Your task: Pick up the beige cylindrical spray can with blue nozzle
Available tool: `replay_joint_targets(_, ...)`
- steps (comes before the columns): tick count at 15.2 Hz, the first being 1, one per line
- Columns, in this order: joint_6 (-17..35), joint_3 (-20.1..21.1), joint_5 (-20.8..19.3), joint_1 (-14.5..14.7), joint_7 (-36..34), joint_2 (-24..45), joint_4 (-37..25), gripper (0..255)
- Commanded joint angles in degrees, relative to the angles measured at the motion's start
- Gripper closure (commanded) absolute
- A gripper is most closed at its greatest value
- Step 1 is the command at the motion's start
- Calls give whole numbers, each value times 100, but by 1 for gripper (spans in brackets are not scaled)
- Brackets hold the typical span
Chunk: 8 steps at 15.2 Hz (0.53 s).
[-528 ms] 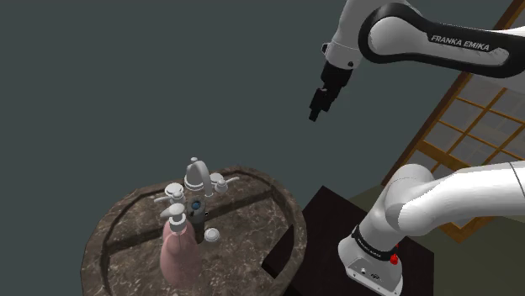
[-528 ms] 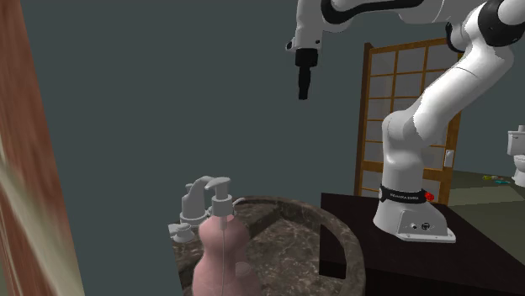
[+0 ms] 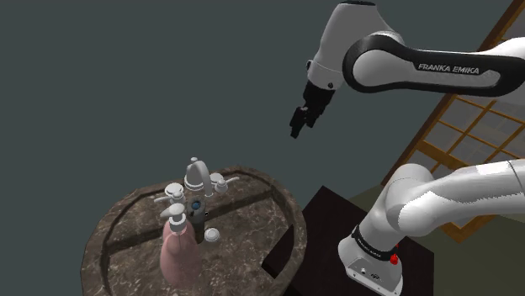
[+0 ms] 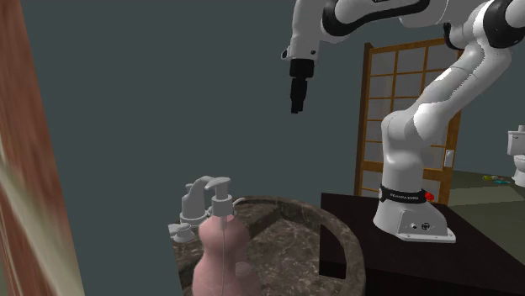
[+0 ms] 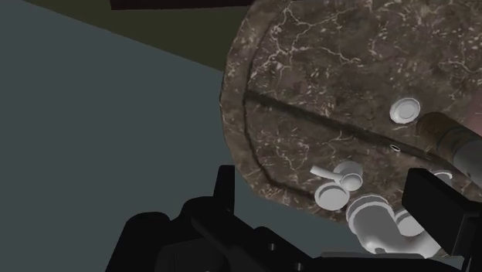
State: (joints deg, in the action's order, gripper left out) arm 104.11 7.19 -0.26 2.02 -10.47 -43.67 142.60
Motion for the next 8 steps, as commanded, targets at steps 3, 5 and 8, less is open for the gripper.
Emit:
replay_joint_targets(3,669,512,232,93,-703,264,268,0)
replay_joint_targets(5,1008,781,317,124,-1058,469,337,0)
replay_joint_targets(8,1521,1202,391,129,-1608,859,363,0)
